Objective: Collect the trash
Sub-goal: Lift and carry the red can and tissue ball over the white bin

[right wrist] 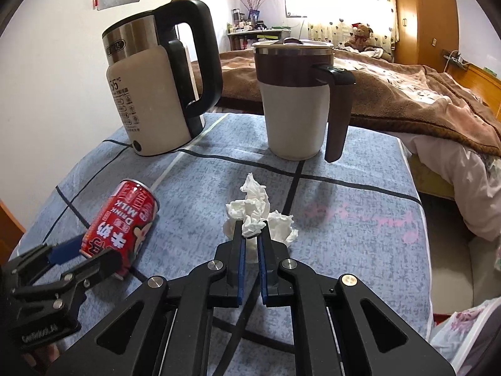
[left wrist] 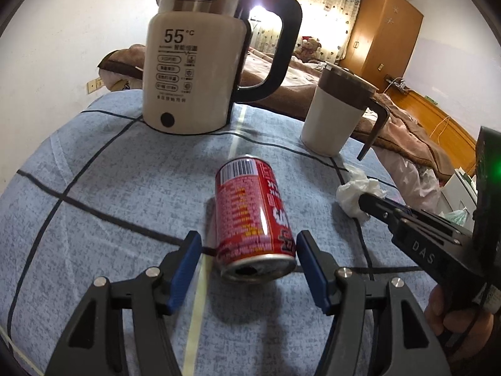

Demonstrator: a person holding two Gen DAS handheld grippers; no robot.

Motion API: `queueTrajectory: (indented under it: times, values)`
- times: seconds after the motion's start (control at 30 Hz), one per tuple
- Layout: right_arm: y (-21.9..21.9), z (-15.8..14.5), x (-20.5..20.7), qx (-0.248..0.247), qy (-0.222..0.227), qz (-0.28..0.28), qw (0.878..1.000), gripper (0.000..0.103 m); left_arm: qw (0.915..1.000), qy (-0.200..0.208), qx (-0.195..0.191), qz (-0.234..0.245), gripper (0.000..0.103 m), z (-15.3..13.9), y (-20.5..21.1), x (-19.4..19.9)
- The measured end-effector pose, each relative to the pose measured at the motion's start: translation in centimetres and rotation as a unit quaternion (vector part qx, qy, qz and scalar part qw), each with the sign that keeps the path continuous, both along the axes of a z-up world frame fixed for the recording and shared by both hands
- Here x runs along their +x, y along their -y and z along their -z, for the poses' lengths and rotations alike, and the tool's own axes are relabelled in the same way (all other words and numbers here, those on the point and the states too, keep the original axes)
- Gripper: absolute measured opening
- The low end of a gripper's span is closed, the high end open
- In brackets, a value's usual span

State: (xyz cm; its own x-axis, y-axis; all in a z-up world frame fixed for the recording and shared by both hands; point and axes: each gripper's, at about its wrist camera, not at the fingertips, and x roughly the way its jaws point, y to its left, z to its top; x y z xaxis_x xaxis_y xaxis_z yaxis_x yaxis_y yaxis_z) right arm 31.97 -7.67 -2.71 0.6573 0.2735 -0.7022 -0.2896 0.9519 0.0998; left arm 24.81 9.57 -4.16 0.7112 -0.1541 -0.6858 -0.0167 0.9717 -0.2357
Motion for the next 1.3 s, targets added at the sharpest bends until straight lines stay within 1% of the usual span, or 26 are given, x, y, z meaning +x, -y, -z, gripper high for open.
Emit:
queueTrajectory:
  times: [0.13,0.23,0.3,0.33,0.47,0.57,0.9,1.0,1.07,1.17,1.2,1.23,1.27,1.3]
  values:
    - [0.1,0.1,0.1,0.004,-0.001,0.002,1.0,0.007,0.9999,-0.01,-0.011,-0.006,0.065,0.6,-0.2,0.9]
    - [0.1,0.1,0.1,0.005,0.001,0.002,1.0,0.007,0.9999,-0.014,-0.009,-0.004,0.065,0.9,-0.1,1.2]
    - [0.1,0.2,0.1,0.004,0.001,0.002,1.0,0.007,0.9999,-0.008,-0.005,-0.005,0.055,0.8,0.0,1.1]
    - [0.1,0.2,0.1,0.004,0.0,0.001,1.0,0.007,1.0,-0.006,-0.002,-0.004,0.055,0.7,0.0,1.0]
    - [0.0,0.1,-0.1,0.006,0.002,0.001,1.0,0.007,1.0,-0.001,0.002,-0.001,0.055,0.5,0.2,0.7]
    - [0.2,-0.2,-0.4,0.01,0.005,0.002,1.0,0.007,0.9999,0.005,0.015,-0.003,0.055,0.2,0.4,0.1]
    - [1.6,-1.3,-2.8,0.032,0.012,0.012,0.999,0.007,0.9997,0.017,0.012,0.013,0.055,-0.8,1.2,-3.0]
    - [2.3,-1.5,-4.1,0.038,0.013,0.015,0.999,0.007,0.9994,0.011,0.022,0.024,0.055,-0.5,1.9,-3.7]
    - [2.6,-1.6,-4.5,0.04,0.013,0.016,0.999,0.007,0.9996,-0.001,0.019,0.02,0.055,-0.1,2.0,-3.6]
    - [2.9,-1.7,-5.0,0.041,0.013,0.018,0.999,0.007,0.9998,-0.006,0.01,0.019,0.055,-0.2,1.9,-3.2]
    - [2.9,-1.7,-5.1,0.042,0.013,0.019,0.999,0.007,0.9997,-0.008,0.01,0.02,0.056,-0.2,1.9,-2.9]
    - [3.0,-1.8,-5.2,0.043,0.014,0.019,0.999,0.007,0.9996,-0.01,0.014,0.02,0.06,-0.1,2.0,-2.7]
    - [3.1,-1.9,-5.2,0.043,0.015,0.02,0.999,0.007,0.9995,-0.019,0.018,0.02,0.061,0.1,2.1,-2.3]
    - [3.2,-1.9,-5.2,0.044,0.014,0.021,0.999,0.007,0.999,-0.036,0.013,0.023,0.06,0.5,2.1,-1.7]
